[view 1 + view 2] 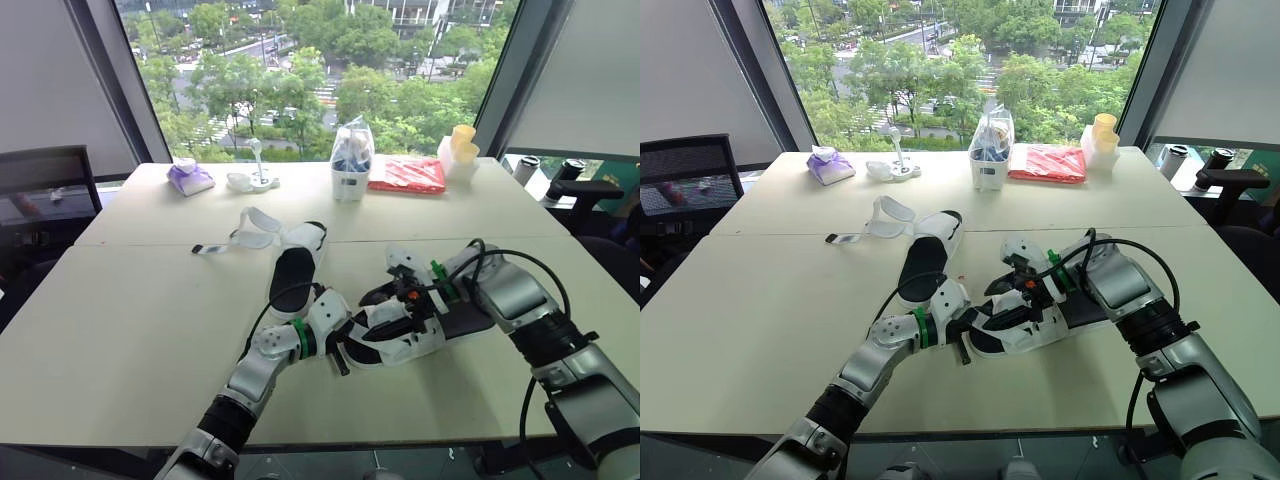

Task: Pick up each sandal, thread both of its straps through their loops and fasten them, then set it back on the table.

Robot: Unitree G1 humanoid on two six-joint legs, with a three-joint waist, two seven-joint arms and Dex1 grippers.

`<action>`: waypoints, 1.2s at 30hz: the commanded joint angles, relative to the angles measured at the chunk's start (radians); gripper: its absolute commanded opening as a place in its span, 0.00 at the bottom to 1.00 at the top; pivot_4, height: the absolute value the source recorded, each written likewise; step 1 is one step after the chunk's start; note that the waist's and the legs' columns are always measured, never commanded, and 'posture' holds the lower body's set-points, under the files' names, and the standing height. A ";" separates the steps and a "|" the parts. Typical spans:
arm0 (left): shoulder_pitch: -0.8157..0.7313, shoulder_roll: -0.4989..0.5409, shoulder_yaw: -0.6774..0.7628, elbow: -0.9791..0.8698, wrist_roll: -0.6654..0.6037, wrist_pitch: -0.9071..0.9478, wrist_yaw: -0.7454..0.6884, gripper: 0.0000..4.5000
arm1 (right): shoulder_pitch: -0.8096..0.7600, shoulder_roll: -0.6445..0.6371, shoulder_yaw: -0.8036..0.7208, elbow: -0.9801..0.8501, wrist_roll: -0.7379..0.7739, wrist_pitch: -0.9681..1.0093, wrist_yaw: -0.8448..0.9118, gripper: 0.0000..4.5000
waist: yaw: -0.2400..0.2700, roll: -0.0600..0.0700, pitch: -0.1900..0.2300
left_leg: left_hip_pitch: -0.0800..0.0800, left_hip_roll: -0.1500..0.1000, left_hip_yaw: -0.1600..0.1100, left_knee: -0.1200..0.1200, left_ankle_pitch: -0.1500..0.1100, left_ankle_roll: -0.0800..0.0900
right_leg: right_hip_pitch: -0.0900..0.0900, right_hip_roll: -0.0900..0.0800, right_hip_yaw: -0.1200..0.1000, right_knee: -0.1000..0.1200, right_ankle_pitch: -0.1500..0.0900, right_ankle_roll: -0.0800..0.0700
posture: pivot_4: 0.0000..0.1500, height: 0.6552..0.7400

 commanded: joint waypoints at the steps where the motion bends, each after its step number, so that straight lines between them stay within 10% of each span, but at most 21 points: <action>1: 0.028 0.013 -0.023 0.066 0.034 0.031 0.003 0.00 | 0.008 -0.027 0.000 -0.068 -0.001 0.002 0.025 0.84 | 0.000 0.000 0.000 | 0.000 0.000 0.000 0.000 0.000 0.000 | 0.000 0.000 0.000 0.000 0.000 0.000 | 1.00 1.00; 8: 0.034 0.011 -0.021 0.062 0.031 0.035 0.007 0.00 | 0.083 -0.057 0.040 -0.108 -0.118 -0.169 -0.022 0.84 | 0.000 0.000 0.000 | 0.001 0.000 0.000 0.000 0.000 0.000 | 0.000 0.000 0.000 0.000 -0.001 0.002 | 1.00 1.00; 17: 0.032 0.013 -0.027 0.067 0.033 0.030 0.003 0.00 | 0.090 -0.033 0.024 -0.117 -0.129 -0.164 -0.060 0.02 | 0.001 0.000 0.000 | 0.001 0.000 0.000 0.001 0.000 0.000 | 0.001 0.000 0.000 0.001 -0.003 -0.001 | 1.00 1.00; 31: 0.042 0.017 -0.034 0.061 0.040 0.029 0.005 0.00 | 0.075 -0.029 -0.054 -0.164 -0.008 -0.007 -0.036 0.02 | 0.001 0.000 0.000 | 0.001 0.000 0.000 0.001 0.000 0.000 | 0.001 0.000 0.000 0.001 -0.003 -0.002 | 1.00 1.00; 36: 0.044 0.017 -0.034 0.062 0.041 0.028 0.006 0.00 | 0.112 -0.052 -0.065 -0.242 -0.015 -0.008 -0.079 0.43 | 0.001 0.000 0.000 | 0.001 0.000 0.000 0.001 0.000 0.000 | 0.001 0.000 0.000 0.001 -0.003 -0.002 | 1.00 1.00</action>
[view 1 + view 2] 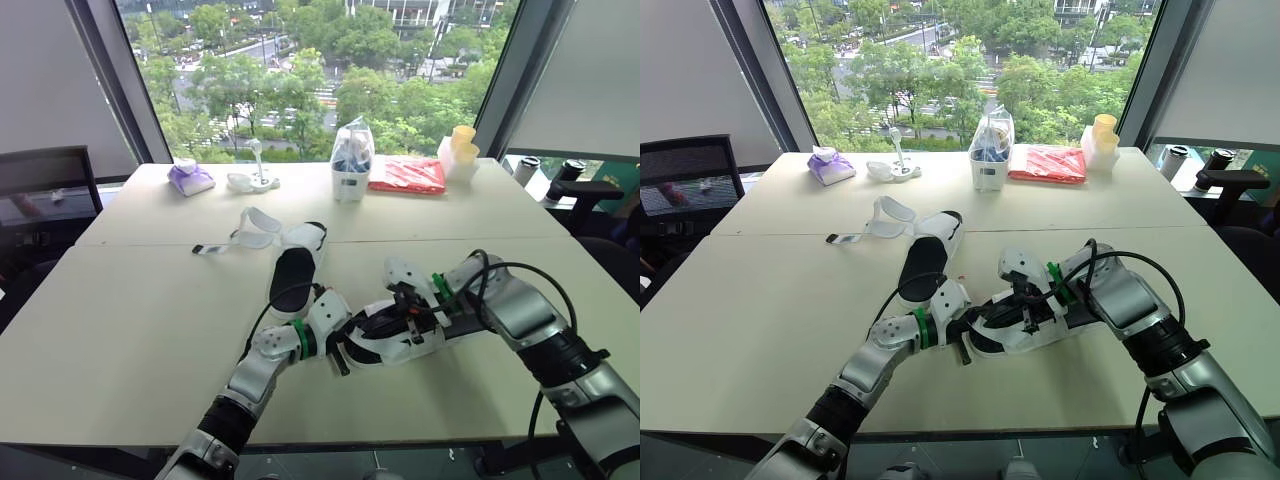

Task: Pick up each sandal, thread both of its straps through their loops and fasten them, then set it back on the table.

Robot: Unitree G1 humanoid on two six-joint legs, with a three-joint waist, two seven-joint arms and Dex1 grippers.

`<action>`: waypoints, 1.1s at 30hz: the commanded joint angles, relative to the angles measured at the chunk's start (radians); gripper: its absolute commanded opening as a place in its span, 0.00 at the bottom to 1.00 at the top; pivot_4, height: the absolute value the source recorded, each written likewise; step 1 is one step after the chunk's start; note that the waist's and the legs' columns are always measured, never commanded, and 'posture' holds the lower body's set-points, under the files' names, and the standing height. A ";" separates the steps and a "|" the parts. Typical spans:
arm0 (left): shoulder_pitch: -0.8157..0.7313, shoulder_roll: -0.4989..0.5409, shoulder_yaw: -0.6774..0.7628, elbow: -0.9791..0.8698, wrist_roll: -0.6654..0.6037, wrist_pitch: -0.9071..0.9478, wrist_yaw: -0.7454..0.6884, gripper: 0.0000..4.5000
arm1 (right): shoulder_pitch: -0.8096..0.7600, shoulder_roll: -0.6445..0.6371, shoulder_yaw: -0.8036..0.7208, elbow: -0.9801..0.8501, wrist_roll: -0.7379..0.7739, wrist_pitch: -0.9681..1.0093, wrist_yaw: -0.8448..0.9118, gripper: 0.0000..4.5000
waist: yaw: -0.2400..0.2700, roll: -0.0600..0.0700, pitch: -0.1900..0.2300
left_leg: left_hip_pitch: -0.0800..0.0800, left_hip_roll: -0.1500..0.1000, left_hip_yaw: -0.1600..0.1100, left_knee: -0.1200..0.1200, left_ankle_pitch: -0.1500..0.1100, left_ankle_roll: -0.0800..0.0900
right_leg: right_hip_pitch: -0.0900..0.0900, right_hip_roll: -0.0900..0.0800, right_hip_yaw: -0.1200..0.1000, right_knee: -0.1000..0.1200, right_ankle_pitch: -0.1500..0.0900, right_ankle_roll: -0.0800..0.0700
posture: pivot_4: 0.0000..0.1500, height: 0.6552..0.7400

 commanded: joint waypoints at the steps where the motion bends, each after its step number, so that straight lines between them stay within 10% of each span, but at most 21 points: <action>1: 0.039 0.017 -0.032 0.064 0.038 0.031 -0.005 0.00 | 0.022 -0.020 -0.032 -0.074 -0.004 -0.011 -0.040 0.55 | 0.000 0.000 0.000 | 0.000 0.000 0.000 0.000 0.000 0.000 | 0.000 0.000 0.000 0.000 0.000 0.000 | 1.00 1.00; 4: 0.037 0.015 -0.032 0.068 0.036 0.033 -0.005 0.00 | 0.045 -0.022 -0.013 -0.104 -0.034 -0.026 -0.077 0.90 | 0.000 0.000 0.000 | 0.000 0.000 0.000 0.000 0.000 0.000 | 0.000 0.000 0.000 0.000 0.000 0.000 | 1.00 1.00; 19: 0.026 0.011 -0.028 0.086 0.032 0.032 -0.010 0.00 | 0.121 -0.010 0.028 -0.132 -0.186 -0.083 -0.219 0.90 | 0.000 -0.001 -0.001 | 0.001 0.000 0.000 0.001 0.000 0.000 | 0.001 0.000 0.000 0.000 0.000 0.000 | 1.00 1.00; 26: 0.017 0.007 -0.025 0.102 0.033 0.025 -0.014 0.00 | 0.126 0.020 -0.028 -0.150 -0.094 0.018 -0.219 0.25 | 0.007 -0.001 -0.001 | 0.000 0.000 0.000 0.001 0.000 0.000 | 0.001 0.000 0.000 0.000 0.000 -0.001 | 1.00 1.00; 33: 0.016 0.005 -0.021 0.109 0.036 0.022 -0.013 0.00 | 0.119 0.041 -0.097 -0.168 0.015 0.108 -0.204 0.09 | 0.015 -0.002 -0.001 | 0.000 -0.001 -0.001 0.000 0.000 0.000 | 0.001 0.000 0.000 -0.001 0.000 -0.001 | 1.00 1.00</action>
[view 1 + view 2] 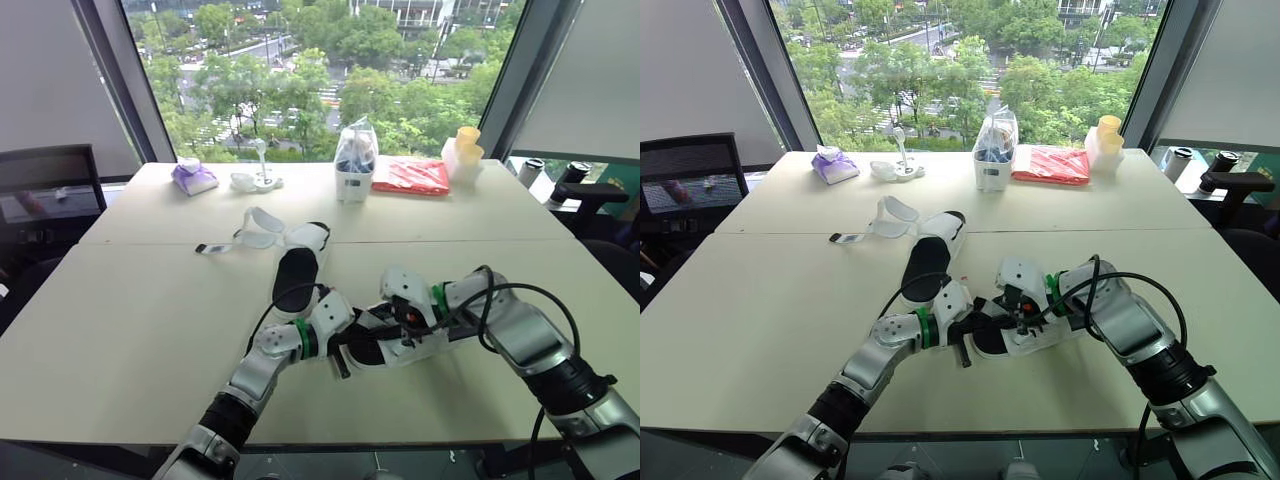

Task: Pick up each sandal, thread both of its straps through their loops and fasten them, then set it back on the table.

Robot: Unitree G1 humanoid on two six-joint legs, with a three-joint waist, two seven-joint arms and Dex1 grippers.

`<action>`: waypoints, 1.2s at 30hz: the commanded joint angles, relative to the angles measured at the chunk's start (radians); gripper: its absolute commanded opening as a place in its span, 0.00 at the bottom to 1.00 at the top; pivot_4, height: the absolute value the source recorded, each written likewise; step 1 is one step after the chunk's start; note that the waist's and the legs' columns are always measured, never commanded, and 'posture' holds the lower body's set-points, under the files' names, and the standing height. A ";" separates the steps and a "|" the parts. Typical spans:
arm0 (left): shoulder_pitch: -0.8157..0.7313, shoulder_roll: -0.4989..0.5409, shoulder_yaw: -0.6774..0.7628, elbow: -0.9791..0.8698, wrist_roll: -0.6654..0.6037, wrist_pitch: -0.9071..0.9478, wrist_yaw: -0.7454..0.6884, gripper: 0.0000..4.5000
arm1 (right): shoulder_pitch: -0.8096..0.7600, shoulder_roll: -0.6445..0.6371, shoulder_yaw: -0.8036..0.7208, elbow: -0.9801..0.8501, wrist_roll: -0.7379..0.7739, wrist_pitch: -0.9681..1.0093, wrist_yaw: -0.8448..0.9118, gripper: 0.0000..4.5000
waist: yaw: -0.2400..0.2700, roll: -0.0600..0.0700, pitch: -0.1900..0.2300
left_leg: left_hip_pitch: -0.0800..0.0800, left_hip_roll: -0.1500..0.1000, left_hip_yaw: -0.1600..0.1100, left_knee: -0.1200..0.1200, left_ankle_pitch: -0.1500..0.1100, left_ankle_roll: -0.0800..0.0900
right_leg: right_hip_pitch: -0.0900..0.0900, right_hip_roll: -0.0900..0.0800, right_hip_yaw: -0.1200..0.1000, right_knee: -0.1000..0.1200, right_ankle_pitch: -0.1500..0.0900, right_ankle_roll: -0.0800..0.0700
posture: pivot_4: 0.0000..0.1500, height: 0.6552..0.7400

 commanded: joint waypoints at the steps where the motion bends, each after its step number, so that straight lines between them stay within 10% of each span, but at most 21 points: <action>1: 0.037 0.014 -0.015 0.075 0.035 0.041 0.018 0.00 | -0.004 0.014 -0.064 -0.037 0.102 0.075 0.020 0.02 | 0.003 0.000 0.000 | 0.000 0.000 0.000 0.000 0.000 0.000 | 0.000 0.000 0.000 0.000 0.000 0.000 | 1.00 1.00; 34: 0.040 0.020 -0.027 0.073 0.039 0.032 0.018 0.00 | -0.126 0.115 -0.226 0.304 0.199 0.380 -0.364 0.02 | -0.013 0.000 0.000 | 0.001 0.000 0.001 0.002 0.000 0.000 | 0.001 0.000 0.000 0.001 0.001 -0.002 | 1.00 1.00; 36: 0.041 0.020 -0.027 0.072 0.039 0.032 0.019 0.00 | -0.107 0.100 -0.202 0.282 0.186 0.365 -0.362 0.13 | -0.013 0.000 0.000 | 0.001 0.000 0.001 0.003 0.000 0.000 | 0.001 0.000 0.000 0.001 0.001 -0.002 | 1.00 1.00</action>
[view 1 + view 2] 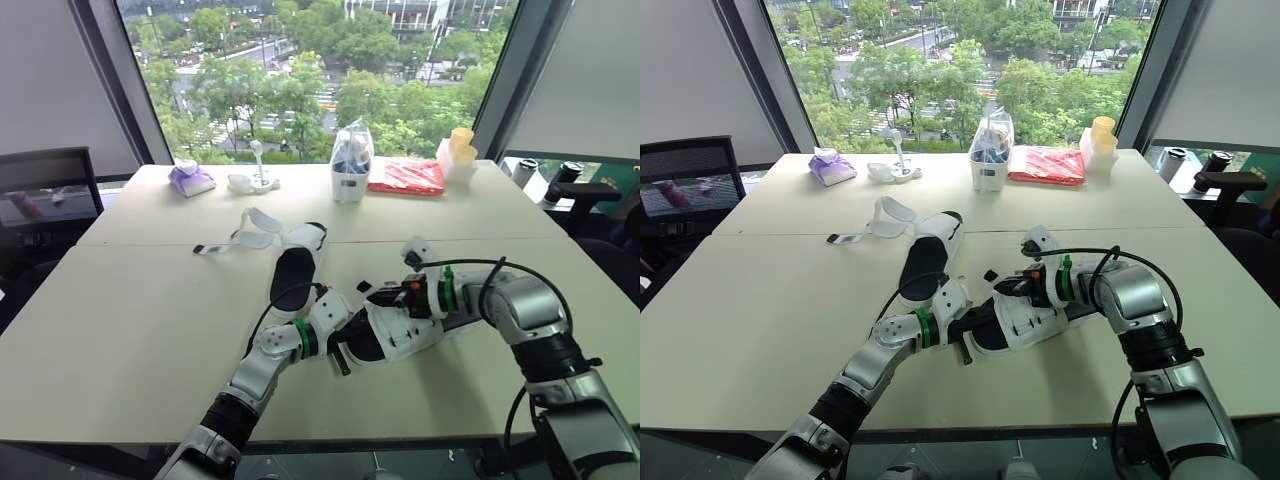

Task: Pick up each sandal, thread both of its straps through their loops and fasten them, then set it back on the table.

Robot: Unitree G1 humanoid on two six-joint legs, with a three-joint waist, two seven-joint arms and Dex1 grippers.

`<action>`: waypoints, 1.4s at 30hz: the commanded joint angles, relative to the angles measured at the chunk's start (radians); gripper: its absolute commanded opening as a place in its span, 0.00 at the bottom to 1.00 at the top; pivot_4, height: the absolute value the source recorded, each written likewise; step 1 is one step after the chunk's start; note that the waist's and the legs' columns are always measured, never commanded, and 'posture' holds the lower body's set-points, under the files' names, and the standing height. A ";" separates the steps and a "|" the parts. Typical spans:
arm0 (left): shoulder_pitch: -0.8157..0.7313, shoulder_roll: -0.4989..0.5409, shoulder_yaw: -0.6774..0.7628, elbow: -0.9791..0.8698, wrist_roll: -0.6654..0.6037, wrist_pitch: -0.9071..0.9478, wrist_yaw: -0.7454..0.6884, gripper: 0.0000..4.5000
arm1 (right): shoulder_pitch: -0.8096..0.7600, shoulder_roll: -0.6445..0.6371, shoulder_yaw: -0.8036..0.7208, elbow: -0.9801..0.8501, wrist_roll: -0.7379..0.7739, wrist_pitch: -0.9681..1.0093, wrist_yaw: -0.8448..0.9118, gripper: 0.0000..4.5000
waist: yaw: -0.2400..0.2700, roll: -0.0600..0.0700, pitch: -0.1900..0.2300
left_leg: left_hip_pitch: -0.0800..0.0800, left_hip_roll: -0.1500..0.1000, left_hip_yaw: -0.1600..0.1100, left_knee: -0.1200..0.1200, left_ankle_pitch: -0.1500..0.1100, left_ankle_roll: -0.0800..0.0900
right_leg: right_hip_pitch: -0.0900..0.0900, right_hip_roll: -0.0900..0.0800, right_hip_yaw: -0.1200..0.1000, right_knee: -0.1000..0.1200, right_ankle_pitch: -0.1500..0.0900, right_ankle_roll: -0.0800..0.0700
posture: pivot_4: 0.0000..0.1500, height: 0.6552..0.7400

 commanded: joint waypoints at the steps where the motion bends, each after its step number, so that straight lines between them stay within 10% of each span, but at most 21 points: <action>1: 0.042 0.017 -0.029 0.064 0.038 0.033 -0.004 0.00 | 0.010 -0.030 -0.008 0.004 -0.050 -0.010 -0.066 0.21 | 0.001 0.000 0.000 | 0.000 0.000 0.000 0.000 0.000 0.000 | 0.000 0.000 0.000 0.000 0.000 0.000 | 1.00 1.00; 9: 0.042 0.027 -0.030 0.054 0.042 0.028 -0.005 0.00 | -0.026 -0.041 -0.077 -0.016 0.003 -0.037 -0.043 0.99 | 0.001 0.000 0.000 | -0.001 0.000 0.000 -0.001 0.000 0.000 | -0.001 0.000 0.000 0.000 0.000 0.001 | 1.00 1.00; 42: 0.138 0.187 0.103 -0.478 -0.174 0.285 -0.041 0.00 | -0.039 -0.296 -0.083 0.276 0.063 -0.102 0.408 0.99 | -0.003 0.006 0.016 | -0.005 0.000 0.002 -0.008 0.000 0.000 | -0.008 0.000 0.001 0.000 0.000 -0.001 | 1.00 1.00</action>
